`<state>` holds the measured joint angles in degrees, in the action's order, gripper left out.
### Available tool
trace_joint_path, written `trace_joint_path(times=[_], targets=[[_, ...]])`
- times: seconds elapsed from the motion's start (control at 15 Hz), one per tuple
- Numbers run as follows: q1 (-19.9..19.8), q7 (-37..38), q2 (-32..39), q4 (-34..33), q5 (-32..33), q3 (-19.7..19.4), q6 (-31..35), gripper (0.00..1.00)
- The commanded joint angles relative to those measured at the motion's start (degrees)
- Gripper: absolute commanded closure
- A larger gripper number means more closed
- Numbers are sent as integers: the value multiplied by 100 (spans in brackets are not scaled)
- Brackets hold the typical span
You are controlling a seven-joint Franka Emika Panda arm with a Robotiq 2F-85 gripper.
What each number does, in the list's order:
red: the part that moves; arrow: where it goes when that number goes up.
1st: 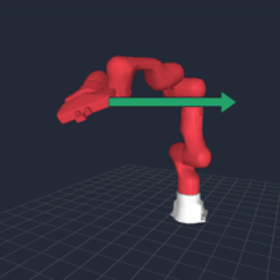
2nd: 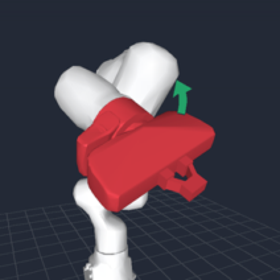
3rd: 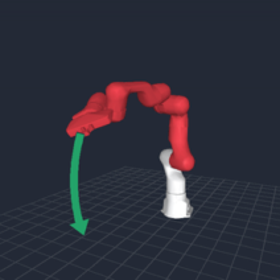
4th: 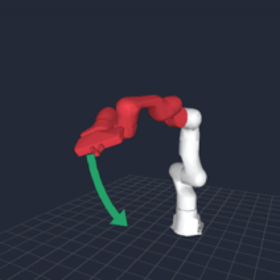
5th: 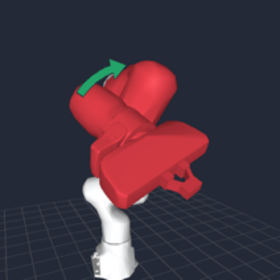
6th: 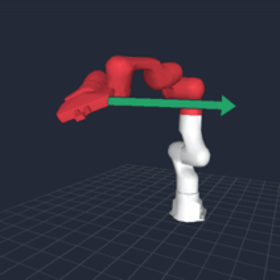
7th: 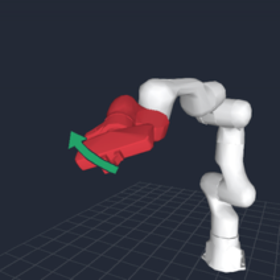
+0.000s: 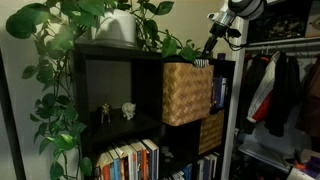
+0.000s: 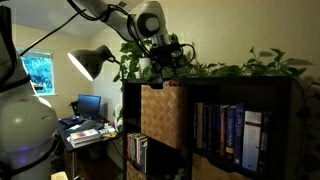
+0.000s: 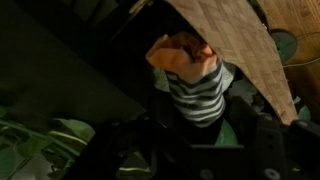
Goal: Open the top drawer, put the objects on top of the cabinet in the drawer, then close it
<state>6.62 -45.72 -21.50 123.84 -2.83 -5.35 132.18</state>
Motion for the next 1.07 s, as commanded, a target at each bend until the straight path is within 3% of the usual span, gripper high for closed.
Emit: trace_joint_path(times=[0.0, 0.4, 0.67, 1.0], targets=[[-86, 529, 133, -176, -123, 19, -309, 54], [-38, 1059, 482, -256, -415, -25, -187, 94], [-73, 1179, 629, -202, -425, 20, -142, 100], [-98, 1245, 824, -123, -321, 78, -234, 96]])
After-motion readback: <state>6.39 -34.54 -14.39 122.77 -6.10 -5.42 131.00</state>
